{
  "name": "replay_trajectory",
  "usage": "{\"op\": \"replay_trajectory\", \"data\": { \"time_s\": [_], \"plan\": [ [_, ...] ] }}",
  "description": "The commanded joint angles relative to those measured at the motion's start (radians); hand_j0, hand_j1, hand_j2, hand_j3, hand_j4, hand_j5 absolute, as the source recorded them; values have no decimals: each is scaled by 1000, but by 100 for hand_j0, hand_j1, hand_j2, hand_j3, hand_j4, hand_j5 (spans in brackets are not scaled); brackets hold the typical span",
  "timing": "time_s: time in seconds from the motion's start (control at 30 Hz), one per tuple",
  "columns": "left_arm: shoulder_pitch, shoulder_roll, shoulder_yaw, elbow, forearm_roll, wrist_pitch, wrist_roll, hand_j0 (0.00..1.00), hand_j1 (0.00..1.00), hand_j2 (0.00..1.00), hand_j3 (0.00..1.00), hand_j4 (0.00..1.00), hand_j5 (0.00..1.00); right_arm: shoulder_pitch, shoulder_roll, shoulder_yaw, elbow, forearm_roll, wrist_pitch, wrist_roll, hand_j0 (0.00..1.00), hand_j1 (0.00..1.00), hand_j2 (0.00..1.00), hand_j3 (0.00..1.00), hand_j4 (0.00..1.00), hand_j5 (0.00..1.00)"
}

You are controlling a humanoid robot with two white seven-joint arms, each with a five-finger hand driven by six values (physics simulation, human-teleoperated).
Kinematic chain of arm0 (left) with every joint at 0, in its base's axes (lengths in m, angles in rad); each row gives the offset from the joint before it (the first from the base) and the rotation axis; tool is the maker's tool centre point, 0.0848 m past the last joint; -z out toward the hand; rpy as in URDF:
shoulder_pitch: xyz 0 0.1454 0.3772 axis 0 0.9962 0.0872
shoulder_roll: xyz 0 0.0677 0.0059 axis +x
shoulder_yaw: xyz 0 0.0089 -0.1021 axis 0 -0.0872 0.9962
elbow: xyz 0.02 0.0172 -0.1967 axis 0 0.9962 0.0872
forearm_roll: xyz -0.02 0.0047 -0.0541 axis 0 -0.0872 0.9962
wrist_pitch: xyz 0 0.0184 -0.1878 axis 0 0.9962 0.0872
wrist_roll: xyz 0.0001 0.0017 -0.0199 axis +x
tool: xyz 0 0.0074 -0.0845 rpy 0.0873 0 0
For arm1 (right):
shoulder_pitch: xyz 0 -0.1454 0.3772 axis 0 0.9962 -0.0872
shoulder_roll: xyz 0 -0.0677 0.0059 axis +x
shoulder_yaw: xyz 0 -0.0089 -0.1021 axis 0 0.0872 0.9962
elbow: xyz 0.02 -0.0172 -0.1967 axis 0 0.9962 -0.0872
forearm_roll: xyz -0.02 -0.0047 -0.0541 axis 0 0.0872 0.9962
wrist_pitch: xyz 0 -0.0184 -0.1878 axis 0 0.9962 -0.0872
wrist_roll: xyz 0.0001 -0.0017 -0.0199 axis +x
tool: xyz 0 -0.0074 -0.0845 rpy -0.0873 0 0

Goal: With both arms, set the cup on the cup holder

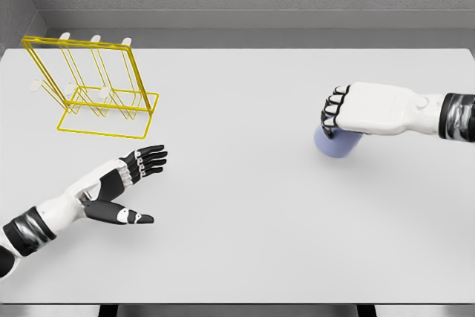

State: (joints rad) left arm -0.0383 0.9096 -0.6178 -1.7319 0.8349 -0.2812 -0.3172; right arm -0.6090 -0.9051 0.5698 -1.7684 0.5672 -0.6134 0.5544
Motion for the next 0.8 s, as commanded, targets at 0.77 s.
{"op": "replay_trajectory", "data": {
  "time_s": [0.77],
  "plan": [
    [-3, -3, 1, 8, 4, 0, 1, 100, 100, 100, 100, 100, 100, -69, 213, 156, -2, -4, 3, 56, 46, 46, 46, 46, 46, 46]
  ]
}}
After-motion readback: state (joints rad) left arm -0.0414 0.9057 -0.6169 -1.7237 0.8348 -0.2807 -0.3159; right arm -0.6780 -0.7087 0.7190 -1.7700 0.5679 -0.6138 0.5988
